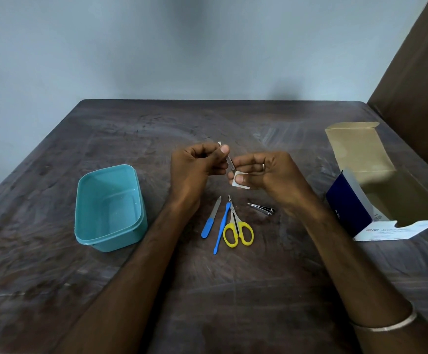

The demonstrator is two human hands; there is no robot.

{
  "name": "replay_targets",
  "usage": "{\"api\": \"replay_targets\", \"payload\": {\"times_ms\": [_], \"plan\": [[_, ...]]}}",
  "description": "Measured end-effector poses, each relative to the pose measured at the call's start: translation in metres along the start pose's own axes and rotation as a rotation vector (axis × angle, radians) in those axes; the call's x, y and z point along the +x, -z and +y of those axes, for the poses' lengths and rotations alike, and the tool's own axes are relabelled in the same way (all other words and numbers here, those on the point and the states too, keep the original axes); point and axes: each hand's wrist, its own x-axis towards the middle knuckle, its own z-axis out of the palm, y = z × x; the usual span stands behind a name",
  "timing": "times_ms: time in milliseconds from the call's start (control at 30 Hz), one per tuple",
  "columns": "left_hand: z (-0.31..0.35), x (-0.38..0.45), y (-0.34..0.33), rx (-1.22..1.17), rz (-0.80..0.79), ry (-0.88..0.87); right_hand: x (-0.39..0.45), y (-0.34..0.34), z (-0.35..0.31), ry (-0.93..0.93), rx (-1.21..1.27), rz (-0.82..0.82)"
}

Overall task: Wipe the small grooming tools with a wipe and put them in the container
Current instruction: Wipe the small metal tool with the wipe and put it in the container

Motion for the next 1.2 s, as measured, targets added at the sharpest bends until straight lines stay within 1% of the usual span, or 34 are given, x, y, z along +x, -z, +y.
{"api": "replay_targets", "payload": {"times_ms": [300,400,533,733,833,933,1200], "plan": [[0.003,-0.002,-0.001,0.007,-0.053,0.024,-0.001,0.003,-0.003,-0.109,0.093,0.011],[0.003,-0.003,-0.001,0.009,-0.066,0.012,-0.001,0.001,-0.003,-0.087,0.051,0.027],[0.004,-0.003,0.0,0.007,-0.08,0.012,-0.002,-0.003,-0.003,-0.046,-0.017,0.089],[0.007,-0.007,-0.002,-0.028,-0.112,0.039,-0.003,-0.007,-0.005,-0.059,-0.09,0.174],[0.008,-0.007,-0.002,-0.036,-0.103,0.046,-0.004,-0.007,-0.006,-0.058,-0.085,0.172],[0.007,-0.006,-0.001,0.006,-0.1,0.024,-0.005,-0.006,-0.006,-0.039,-0.074,0.154],[0.005,-0.006,0.0,0.044,-0.062,0.023,-0.003,-0.005,-0.003,-0.028,0.0,0.07]]}}
